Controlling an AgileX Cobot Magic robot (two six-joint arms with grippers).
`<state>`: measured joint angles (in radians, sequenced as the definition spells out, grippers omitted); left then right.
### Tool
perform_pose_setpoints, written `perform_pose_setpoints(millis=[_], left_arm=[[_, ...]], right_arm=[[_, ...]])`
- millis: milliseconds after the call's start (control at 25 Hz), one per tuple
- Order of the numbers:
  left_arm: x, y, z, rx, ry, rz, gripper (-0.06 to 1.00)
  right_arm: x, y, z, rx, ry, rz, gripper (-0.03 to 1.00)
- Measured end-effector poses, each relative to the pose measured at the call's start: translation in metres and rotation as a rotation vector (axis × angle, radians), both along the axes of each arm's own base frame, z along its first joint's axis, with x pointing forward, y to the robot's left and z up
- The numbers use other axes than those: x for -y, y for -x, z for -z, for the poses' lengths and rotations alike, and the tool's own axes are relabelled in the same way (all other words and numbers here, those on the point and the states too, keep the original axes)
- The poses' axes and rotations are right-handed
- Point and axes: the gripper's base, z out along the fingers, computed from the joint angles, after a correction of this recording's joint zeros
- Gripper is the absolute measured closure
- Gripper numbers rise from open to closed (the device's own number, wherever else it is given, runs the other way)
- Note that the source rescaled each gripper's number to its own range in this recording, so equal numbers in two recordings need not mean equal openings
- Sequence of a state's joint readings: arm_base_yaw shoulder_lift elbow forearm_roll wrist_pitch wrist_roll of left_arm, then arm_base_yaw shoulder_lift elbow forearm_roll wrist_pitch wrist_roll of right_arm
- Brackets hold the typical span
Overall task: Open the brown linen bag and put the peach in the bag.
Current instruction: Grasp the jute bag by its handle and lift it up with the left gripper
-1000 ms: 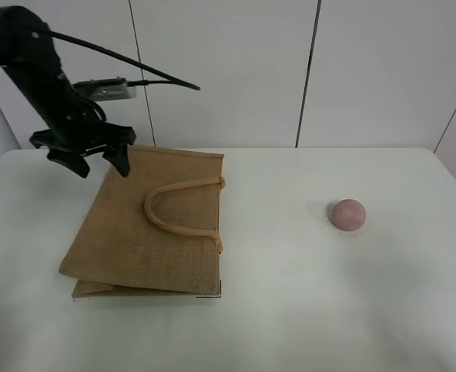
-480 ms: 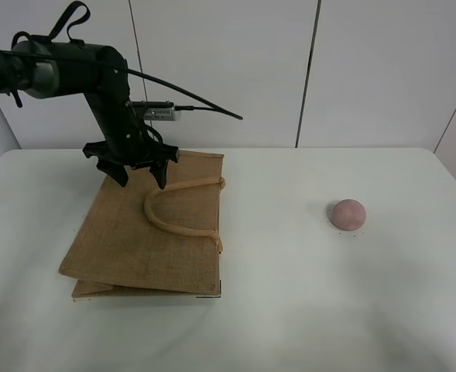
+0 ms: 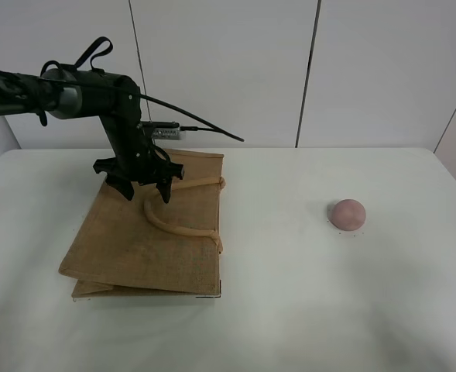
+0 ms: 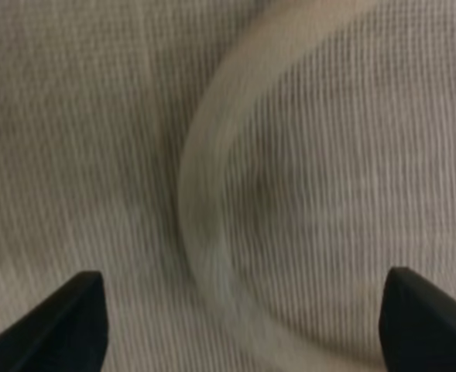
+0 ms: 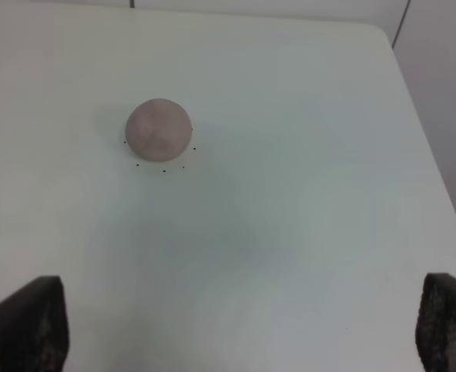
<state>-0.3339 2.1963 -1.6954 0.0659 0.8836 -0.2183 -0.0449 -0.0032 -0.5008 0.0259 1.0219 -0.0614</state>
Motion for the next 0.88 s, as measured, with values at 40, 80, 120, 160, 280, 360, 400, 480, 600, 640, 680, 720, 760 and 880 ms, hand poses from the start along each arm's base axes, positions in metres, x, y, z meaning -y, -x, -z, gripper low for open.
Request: perform_pose_setpoints(millis=[40, 80, 120, 160, 280, 360, 400, 480, 600, 640, 680, 720, 760, 880], left_arm=[[0.0, -0.002, 0.004, 0.007, -0.002, 0.002, -0.06], [0.0, -0.003, 0.006, 0.019, -0.006, 0.006, -0.06], [0.0, -0.004, 0.009, 0.021, -0.012, 0.01, -0.06], [0.0, -0.005, 0.012, 0.022, -0.017, 0.013, -0.06], [0.0, -0.006, 0.024, 0.001, -0.03, 0.013, -0.06], [0.0, -0.007, 0.034, -0.019, -0.036, 0.013, -0.06], [0.0, -0.007, 0.038, -0.026, -0.038, 0.012, -0.06], [0.0, -0.007, 0.045, -0.037, -0.042, 0.013, -0.06], [0.0, -0.007, 0.054, -0.051, -0.046, 0.012, -0.04], [0.0, -0.008, 0.055, -0.051, -0.045, 0.011, -0.02], [0.0, -0.008, 0.055, -0.053, -0.045, 0.011, 0.0], [0.001, -0.008, 0.056, -0.054, -0.044, 0.009, 0.05], [0.001, -0.008, 0.057, -0.057, -0.043, 0.008, 0.1], [0.001, -0.007, 0.058, -0.061, -0.04, 0.005, 0.34]], right_arm=[[0.0, 0.0, 0.0, 0.0, 0.0, 0.0, -0.03], [0.0, 0.0, 0.0, 0.0, 0.0, 0.0, -0.03], [0.0, 0.0, 0.0, 0.0, 0.0, 0.0, -0.03], [0.0, 0.0, 0.0, 0.0, 0.0, 0.0, -0.03], [0.0, 0.0, 0.0, 0.0, 0.0, 0.0, -0.03], [0.0, 0.0, 0.0, 0.0, 0.0, 0.0, -0.03], [0.0, 0.0, 0.0, 0.0, 0.0, 0.0, -0.03], [0.0, 0.0, 0.0, 0.0, 0.0, 0.0, -0.03], [0.0, 0.0, 0.0, 0.0, 0.0, 0.0, -0.03], [0.0, 0.0, 0.0, 0.0, 0.0, 0.0, -0.03], [0.0, 0.0, 0.0, 0.0, 0.0, 0.0, -0.03], [0.0, 0.0, 0.0, 0.0, 0.0, 0.0, -0.03], [0.0, 0.0, 0.0, 0.0, 0.0, 0.0, -0.03], [0.0, 0.0, 0.0, 0.0, 0.0, 0.0, -0.03]])
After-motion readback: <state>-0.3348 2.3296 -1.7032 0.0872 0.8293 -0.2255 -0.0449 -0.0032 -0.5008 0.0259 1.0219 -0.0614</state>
